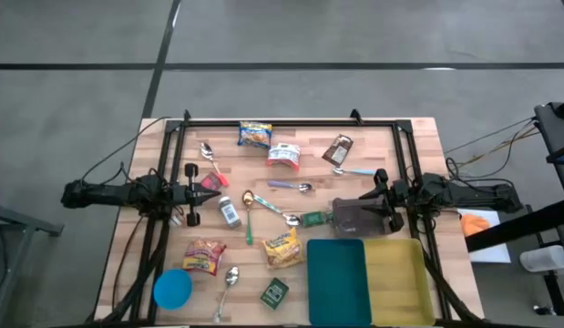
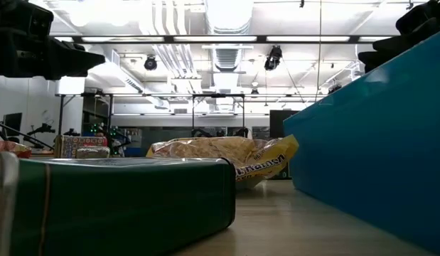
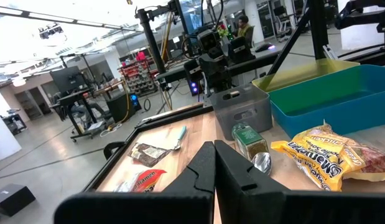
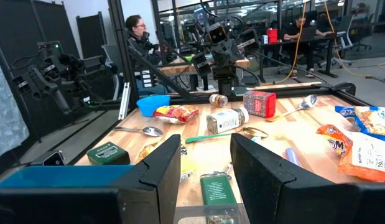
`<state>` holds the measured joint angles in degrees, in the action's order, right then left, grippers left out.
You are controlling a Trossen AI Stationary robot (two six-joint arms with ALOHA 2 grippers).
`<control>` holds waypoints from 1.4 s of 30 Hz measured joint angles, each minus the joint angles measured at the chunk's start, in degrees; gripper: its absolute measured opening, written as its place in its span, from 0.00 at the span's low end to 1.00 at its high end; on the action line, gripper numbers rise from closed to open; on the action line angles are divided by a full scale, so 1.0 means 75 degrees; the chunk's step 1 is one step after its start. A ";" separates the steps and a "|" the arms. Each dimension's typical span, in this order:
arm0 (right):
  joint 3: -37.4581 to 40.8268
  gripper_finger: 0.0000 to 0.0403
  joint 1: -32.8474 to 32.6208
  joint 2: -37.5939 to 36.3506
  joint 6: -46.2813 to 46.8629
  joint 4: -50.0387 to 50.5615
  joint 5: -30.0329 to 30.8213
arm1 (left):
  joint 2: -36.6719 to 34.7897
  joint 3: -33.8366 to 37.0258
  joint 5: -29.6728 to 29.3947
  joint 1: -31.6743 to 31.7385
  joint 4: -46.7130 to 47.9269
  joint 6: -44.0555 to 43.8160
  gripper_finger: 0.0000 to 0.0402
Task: Pick & Place Food Item
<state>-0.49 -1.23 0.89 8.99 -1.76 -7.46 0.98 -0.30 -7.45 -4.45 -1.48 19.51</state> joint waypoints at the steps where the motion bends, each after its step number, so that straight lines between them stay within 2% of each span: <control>1: 0.0000 0.34 0.0000 0.0002 0.0000 0.0000 0.0000 | 0.0002 -0.0001 0.0001 0.0000 0.0001 0.0000 0.00; 6: -0.0001 0.34 -0.0001 0.0002 0.0168 -0.0119 -0.0001 | 0.0001 0.0000 -0.0001 0.0000 0.0002 0.0000 0.00; 10: 0.0000 0.34 -0.0001 0.0003 0.0882 -0.0445 0.0000 | 0.0001 -0.0001 0.0000 0.0000 0.0000 -0.0002 0.00; 15: 0.0000 0.34 -0.0003 -0.0003 0.0845 -0.2064 -0.0048 | -0.0001 0.0000 -0.0002 0.0000 0.0003 -0.0003 0.00; 19: 0.0000 0.34 0.0000 -0.0002 0.0434 -0.2786 -0.0050 | 0.0001 -0.0003 -0.0001 0.0000 0.0002 -0.0003 0.00; 24: 0.0000 0.34 0.0000 0.0005 0.0214 -0.2813 -0.0050 | 0.0000 -0.0001 -0.0002 0.0000 0.0001 -0.0003 0.00; 29: 0.0000 0.34 -0.0001 0.0001 0.1373 -0.2809 -0.0257 | -0.0001 -0.0001 -0.0001 0.0000 0.0001 -0.0006 0.00; 32: 0.0000 0.34 -0.0003 0.0050 0.0356 -0.2522 -0.0399 | 0.0002 0.0000 -0.0002 0.0000 0.0000 -0.0009 0.00; 34: 0.0000 0.34 0.0000 0.0142 -0.0304 -0.2224 -0.0043 | -0.0001 0.0000 -0.0002 0.0000 0.0000 -0.0023 0.00; 42: -0.0337 0.34 0.0000 0.1005 -0.0555 -0.2215 0.1456 | 0.0002 -0.0003 0.0001 0.0000 0.0000 -0.0020 0.00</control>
<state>-3.02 -1.23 8.43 4.83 -18.37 3.46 0.99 -0.32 -7.44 -4.45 -1.48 19.35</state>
